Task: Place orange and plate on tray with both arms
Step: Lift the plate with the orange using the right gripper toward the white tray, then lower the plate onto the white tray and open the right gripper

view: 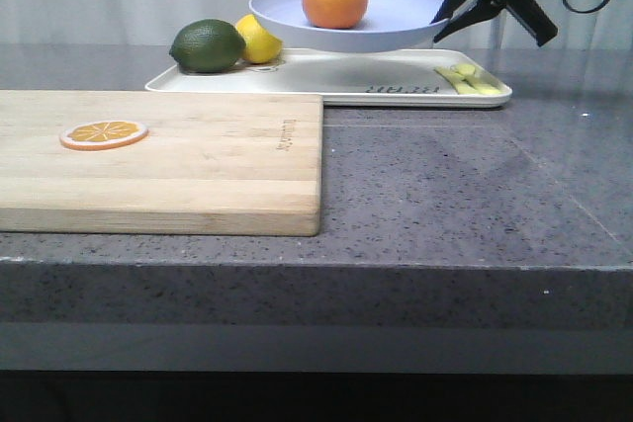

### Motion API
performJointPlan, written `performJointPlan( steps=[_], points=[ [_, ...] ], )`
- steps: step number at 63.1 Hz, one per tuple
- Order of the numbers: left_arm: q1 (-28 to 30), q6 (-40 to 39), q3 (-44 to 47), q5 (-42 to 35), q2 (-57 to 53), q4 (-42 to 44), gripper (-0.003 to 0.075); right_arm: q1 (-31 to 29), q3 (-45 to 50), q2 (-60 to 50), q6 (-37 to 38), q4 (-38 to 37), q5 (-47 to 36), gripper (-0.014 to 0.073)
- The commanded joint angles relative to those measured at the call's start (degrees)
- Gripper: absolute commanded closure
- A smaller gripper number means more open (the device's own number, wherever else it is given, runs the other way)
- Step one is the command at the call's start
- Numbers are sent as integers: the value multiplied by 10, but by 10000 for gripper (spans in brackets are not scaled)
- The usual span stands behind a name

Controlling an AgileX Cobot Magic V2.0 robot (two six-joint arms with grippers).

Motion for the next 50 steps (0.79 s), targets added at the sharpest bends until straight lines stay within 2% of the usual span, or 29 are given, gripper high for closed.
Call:
performJointPlan(
  steps=[1,35,42,50],
  points=[
    [0,-3,-14,-44,2,-6,62,0,-27,-31,6,25,-17,653],
    [0,-3,-14,-44,2,-6,62,0,-27,-25,6,0,2,642],
    [0,-3,-14,-44,2,-6,62,0,-27,-25,6,0,7,585],
    [0,0,-14,-44,2,-6,62,0,-27,-25,6,0,10,436]
  ],
)
